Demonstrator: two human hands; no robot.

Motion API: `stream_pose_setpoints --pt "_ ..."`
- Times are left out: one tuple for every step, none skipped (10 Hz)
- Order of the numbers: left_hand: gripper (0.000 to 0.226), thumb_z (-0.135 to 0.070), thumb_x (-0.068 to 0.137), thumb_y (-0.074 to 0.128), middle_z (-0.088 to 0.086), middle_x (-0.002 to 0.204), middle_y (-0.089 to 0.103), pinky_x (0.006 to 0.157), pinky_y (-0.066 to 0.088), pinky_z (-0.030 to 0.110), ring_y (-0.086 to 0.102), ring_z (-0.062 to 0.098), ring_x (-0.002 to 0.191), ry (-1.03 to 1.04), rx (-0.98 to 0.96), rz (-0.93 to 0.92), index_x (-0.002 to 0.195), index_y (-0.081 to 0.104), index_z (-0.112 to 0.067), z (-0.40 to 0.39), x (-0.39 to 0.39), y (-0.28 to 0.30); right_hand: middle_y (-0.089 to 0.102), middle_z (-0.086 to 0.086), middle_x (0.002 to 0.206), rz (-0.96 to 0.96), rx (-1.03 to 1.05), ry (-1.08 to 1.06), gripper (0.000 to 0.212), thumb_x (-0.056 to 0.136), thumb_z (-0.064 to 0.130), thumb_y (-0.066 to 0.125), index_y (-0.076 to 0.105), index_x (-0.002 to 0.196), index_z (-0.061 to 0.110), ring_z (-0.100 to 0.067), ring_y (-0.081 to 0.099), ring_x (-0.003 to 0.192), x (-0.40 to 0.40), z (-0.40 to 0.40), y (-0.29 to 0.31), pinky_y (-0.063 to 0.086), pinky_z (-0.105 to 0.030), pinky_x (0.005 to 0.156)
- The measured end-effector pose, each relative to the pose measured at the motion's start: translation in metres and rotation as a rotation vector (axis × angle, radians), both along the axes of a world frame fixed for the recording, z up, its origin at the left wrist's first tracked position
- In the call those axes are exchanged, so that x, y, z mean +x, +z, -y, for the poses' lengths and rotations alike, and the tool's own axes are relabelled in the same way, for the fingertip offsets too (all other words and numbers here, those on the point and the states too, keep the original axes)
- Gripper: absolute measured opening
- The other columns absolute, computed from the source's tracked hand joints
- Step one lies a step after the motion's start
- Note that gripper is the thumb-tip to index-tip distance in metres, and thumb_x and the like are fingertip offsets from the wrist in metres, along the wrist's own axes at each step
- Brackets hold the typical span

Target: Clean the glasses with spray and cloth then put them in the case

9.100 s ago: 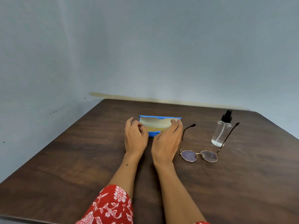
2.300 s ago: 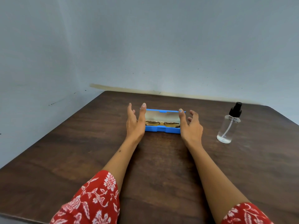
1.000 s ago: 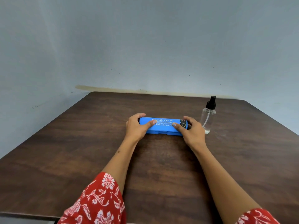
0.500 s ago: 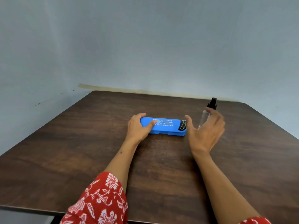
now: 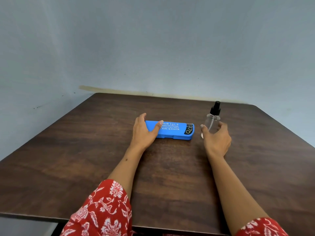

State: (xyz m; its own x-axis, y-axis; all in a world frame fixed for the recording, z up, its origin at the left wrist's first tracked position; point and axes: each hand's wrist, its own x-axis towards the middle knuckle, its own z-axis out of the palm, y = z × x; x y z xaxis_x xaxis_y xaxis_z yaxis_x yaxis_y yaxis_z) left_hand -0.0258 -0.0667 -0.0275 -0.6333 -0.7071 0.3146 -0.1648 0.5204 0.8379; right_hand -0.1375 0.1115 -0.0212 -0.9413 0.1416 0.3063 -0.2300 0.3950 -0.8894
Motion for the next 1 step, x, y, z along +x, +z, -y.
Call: stream_pose_setpoints --pt "0.081 -0.059 0.082 0.055 0.004 0.148 0.033 0.105 0.029 0.030 0.032 0.019 0.136 0.024 -0.055 -0.044 0.144 0.027 -0.014 -0.0043 0.0005 0.0019 0.060 -0.007 0.123 -0.024 -0.007 0.012 0.061 0.074 0.040 0.074 0.050 0.125 0.015 -0.027 0.055 0.112 0.0045 0.0014 0.0009 0.042 -0.038 0.090"
